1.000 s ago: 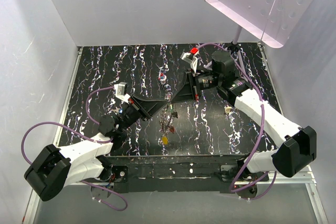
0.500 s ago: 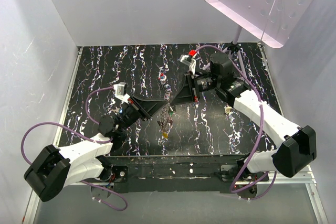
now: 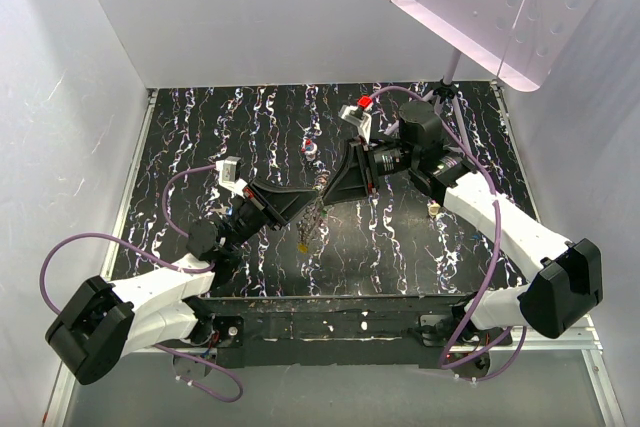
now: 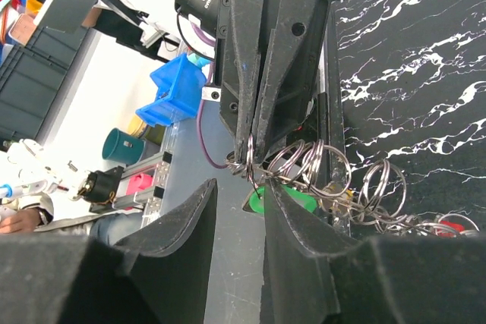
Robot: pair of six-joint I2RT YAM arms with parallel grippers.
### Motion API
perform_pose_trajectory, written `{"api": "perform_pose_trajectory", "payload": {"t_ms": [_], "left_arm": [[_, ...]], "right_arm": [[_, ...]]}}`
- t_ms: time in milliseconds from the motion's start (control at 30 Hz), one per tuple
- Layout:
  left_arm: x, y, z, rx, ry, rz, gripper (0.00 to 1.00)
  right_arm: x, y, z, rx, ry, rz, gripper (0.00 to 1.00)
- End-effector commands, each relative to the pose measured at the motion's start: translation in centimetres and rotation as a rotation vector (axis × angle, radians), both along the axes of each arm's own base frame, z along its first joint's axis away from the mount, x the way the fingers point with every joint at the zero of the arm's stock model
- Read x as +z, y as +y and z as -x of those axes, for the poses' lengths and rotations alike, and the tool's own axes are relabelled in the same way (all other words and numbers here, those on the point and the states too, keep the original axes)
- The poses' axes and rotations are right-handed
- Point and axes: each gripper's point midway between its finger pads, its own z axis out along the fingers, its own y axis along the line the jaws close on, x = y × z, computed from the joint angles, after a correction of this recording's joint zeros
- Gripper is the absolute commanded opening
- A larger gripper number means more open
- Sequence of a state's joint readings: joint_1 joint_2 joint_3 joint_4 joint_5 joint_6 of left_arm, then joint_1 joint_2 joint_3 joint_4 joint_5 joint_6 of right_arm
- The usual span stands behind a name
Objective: Put the keys on the keyring
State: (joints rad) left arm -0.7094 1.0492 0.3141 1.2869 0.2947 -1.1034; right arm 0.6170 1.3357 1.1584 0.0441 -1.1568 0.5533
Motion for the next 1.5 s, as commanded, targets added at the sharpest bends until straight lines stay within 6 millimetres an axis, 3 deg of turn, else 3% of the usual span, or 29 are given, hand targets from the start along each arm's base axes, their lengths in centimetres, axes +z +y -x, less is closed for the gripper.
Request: {"api": "perform_pose_trajectory", "payload": {"t_ms": [0,567,700,900,1067,1300,1467], "left_arm": [[5.5,2.8,2.8,0.019,-0.203,0.192,0.0],[4.9,2.3,2.6,0.003,-0.193,0.169,0.0],[4.7,2.1,2.5,-0.001,-0.186,0.161,0.0],[4.2,1.7,2.2,-0.006,-0.17,0.135,0.0],[3.4,1.2,2.3,-0.016,-0.156,0.085,0.0],[2.1,1.1,2.6,0.01,-0.142,-0.069,0.41],[1.5,0.9,2.7,-0.027,-0.123,-0.242,0.56]], "right_arm": [[2.6,-0.1,0.0,0.014,-0.08,-0.065,0.39],[2.1,0.5,-1.2,-0.038,-0.058,-0.04,0.33],[2.0,0.5,-1.2,-0.038,-0.057,-0.039,0.24],[1.8,0.4,-1.1,-0.035,-0.057,-0.033,0.03],[1.0,0.1,-0.8,-0.037,-0.05,-0.011,0.01],[-0.7,-1.0,-0.4,-0.038,-0.058,0.032,0.01],[-1.8,-1.8,0.4,-0.004,-0.103,0.06,0.01]]}}
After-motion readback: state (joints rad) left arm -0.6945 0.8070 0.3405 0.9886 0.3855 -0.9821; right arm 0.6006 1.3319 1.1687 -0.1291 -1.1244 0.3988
